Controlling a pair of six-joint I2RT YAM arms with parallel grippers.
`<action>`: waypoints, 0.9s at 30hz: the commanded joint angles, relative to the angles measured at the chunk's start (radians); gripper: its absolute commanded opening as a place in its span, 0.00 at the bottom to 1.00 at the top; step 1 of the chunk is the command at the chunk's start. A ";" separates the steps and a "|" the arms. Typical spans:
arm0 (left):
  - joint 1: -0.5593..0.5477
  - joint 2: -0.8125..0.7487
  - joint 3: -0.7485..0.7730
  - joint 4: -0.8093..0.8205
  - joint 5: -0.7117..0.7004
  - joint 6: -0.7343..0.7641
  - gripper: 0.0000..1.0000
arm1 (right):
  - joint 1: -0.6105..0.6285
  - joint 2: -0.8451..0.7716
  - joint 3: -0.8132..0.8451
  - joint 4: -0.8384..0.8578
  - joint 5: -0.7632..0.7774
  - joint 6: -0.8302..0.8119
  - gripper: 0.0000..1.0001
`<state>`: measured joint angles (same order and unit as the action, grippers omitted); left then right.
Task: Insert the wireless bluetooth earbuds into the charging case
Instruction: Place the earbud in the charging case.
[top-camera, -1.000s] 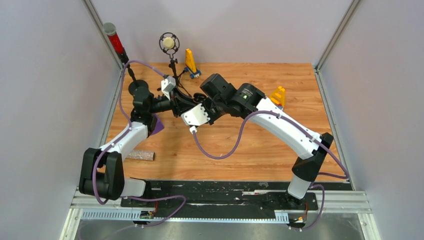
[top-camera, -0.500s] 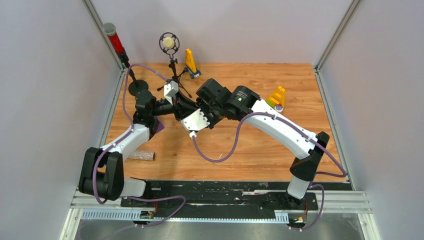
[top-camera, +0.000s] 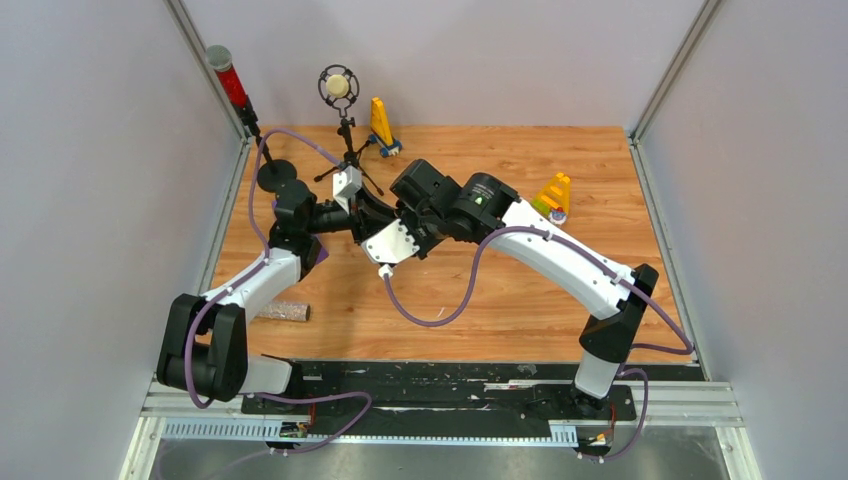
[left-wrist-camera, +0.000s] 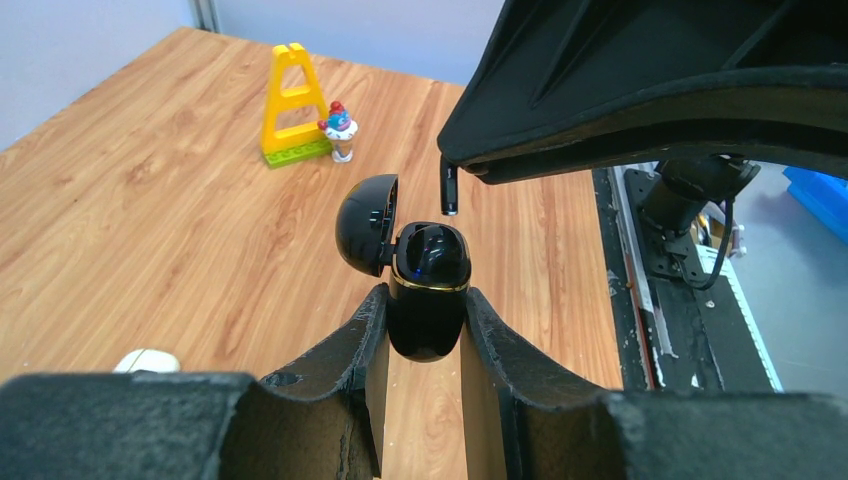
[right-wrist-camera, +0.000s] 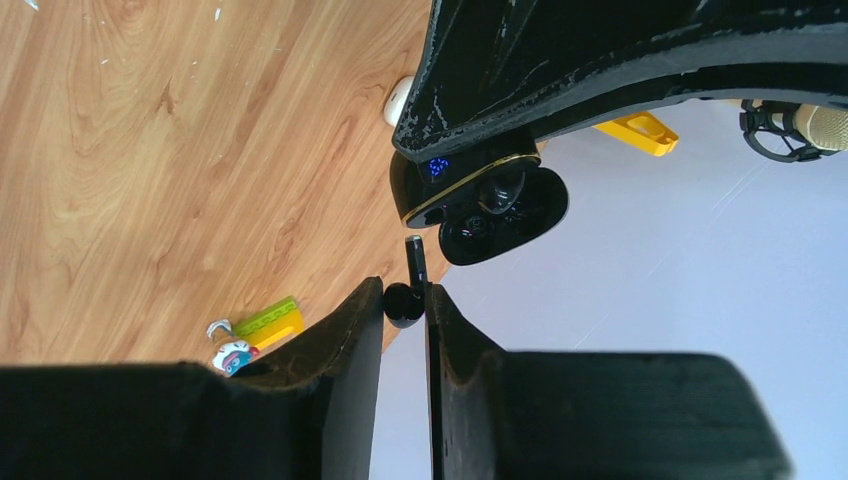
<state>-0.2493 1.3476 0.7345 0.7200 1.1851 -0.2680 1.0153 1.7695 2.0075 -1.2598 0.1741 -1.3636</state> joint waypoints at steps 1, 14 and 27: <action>-0.007 -0.001 0.008 -0.002 0.009 0.027 0.00 | 0.010 0.001 0.032 0.034 0.015 -0.019 0.20; -0.009 -0.003 0.010 0.028 0.029 -0.012 0.00 | 0.011 0.000 -0.001 0.079 0.001 -0.019 0.20; -0.010 0.000 0.017 0.064 0.033 -0.063 0.00 | 0.024 -0.026 -0.058 0.066 0.006 -0.041 0.21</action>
<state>-0.2550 1.3487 0.7341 0.7250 1.2079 -0.3141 1.0225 1.7695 1.9594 -1.2057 0.1799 -1.3796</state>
